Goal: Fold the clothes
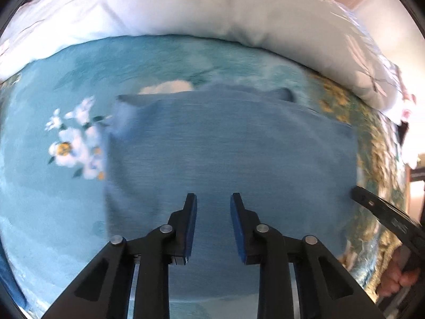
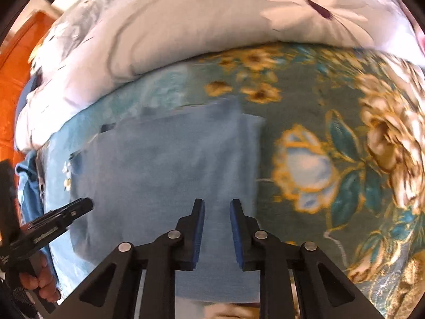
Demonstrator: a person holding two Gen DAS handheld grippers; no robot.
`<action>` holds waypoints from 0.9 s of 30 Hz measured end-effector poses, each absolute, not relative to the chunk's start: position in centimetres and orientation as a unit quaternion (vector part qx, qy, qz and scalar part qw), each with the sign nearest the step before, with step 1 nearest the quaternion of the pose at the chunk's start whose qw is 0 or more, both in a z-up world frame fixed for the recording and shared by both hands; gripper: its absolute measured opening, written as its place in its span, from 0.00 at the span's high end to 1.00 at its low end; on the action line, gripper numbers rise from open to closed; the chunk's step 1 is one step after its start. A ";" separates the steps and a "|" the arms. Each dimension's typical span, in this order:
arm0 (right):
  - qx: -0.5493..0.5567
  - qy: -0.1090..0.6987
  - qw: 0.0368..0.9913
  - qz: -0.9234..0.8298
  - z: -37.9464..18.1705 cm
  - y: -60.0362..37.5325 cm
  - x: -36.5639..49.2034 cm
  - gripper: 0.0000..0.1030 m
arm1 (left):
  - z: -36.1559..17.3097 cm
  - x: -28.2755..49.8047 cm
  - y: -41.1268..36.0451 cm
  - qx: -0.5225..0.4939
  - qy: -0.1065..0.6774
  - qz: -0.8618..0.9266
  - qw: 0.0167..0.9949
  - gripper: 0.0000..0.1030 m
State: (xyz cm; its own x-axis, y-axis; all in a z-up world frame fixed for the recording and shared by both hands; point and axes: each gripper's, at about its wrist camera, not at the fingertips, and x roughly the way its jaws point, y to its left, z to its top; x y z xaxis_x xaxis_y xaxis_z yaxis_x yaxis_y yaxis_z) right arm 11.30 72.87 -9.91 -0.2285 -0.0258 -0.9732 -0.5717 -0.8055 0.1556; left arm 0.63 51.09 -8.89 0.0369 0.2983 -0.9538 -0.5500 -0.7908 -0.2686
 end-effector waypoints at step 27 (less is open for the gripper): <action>-0.600 0.348 0.137 0.708 -12.8 77.9 10.7 0.88 | -14.2 1.4 63.9 -0.682 0.145 0.635 0.332 0.74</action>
State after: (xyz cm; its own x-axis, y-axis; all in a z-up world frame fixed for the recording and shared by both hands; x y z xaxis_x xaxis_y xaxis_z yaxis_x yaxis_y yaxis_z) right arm 10.66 77.91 -12.75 -0.2436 -0.2236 -0.9437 -0.6111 -0.7202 0.3284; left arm 1.44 63.91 -14.23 0.1501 0.2238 -0.9630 -0.6205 -0.7370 -0.2680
